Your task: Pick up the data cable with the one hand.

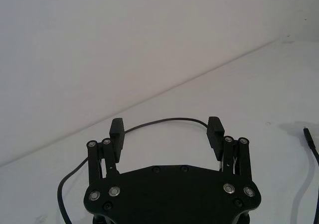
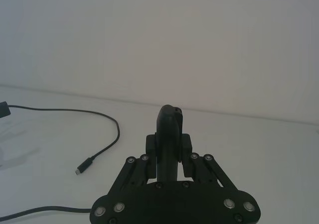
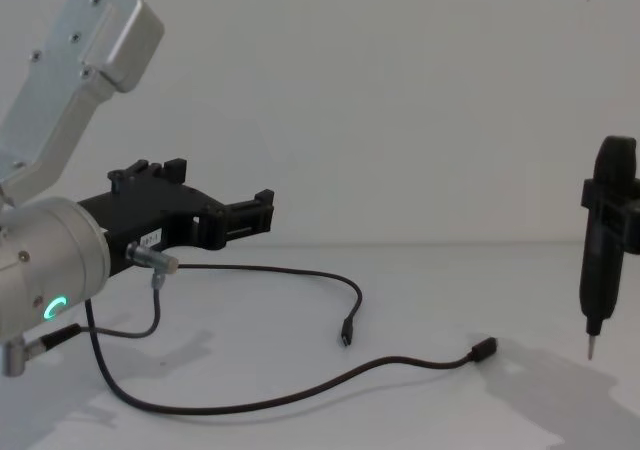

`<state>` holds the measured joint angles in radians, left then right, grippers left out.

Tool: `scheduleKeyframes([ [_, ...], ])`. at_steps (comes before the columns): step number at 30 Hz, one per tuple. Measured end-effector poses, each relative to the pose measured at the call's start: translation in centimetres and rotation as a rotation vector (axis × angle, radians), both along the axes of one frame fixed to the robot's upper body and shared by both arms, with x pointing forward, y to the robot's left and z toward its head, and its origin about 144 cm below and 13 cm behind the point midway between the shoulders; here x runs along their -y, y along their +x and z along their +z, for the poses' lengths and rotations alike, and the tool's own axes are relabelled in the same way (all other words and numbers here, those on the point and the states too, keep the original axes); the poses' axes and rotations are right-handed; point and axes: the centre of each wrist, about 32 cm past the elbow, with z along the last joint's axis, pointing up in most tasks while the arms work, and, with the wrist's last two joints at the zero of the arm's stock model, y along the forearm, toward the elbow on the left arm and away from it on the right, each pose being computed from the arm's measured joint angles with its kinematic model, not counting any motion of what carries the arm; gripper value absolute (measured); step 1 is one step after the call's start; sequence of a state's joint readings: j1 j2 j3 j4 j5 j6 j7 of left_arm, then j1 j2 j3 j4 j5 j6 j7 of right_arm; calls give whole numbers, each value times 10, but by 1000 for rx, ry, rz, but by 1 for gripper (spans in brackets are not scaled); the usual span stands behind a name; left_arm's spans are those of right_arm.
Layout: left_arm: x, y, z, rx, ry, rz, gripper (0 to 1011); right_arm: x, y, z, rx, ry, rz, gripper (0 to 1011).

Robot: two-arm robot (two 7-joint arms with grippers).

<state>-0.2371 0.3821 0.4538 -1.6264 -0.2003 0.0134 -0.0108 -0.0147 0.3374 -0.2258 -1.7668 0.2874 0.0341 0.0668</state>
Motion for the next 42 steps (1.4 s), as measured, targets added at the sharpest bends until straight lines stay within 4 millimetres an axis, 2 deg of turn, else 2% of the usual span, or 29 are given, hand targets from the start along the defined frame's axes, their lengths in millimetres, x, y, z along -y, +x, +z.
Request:
scheduleKeyframes([
  [34,0,0,0,-2,1,-3,1001,0,0,0,0,0,0,279],
  [42,-2,2,4,-15,18,-58,1001,0,0,0,0,0,0,279],
])
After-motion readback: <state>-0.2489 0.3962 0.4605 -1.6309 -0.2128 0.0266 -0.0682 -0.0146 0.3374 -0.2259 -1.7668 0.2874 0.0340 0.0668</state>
